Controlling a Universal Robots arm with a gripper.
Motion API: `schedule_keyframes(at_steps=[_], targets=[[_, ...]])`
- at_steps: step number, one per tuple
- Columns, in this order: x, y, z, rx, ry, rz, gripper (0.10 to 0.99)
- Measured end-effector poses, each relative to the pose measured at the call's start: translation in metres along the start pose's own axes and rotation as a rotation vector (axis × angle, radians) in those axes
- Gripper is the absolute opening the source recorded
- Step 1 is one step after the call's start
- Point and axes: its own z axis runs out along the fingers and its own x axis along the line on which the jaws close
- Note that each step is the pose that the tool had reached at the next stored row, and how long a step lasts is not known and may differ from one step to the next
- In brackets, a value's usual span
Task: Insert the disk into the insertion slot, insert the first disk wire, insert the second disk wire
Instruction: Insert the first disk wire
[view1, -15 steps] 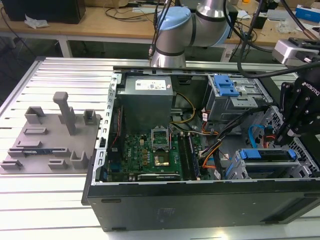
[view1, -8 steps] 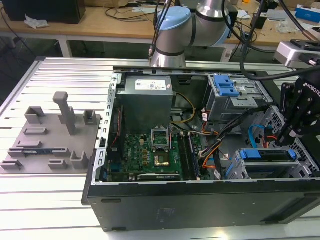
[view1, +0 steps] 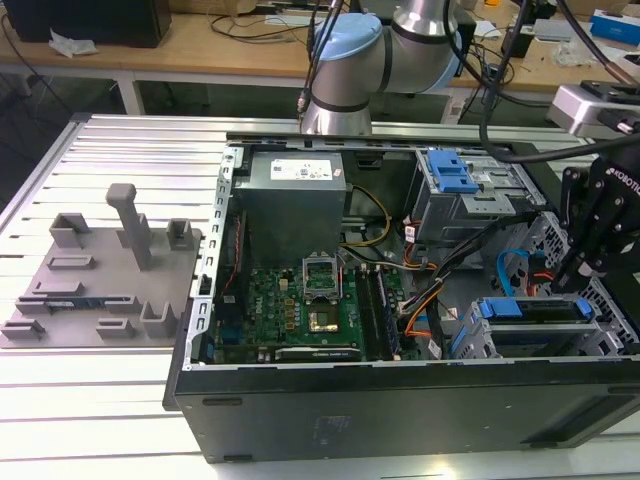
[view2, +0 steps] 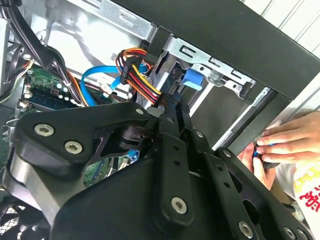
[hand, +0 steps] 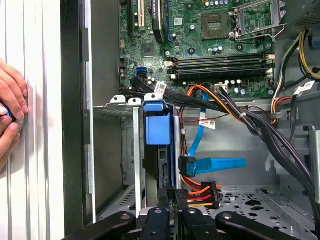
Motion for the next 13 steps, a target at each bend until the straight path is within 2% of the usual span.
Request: schedule_keyframes(at_steps=[13], targets=[[0.0012,-0.0003,0.0059,-0.002,-0.0006,0.015,0.165]])
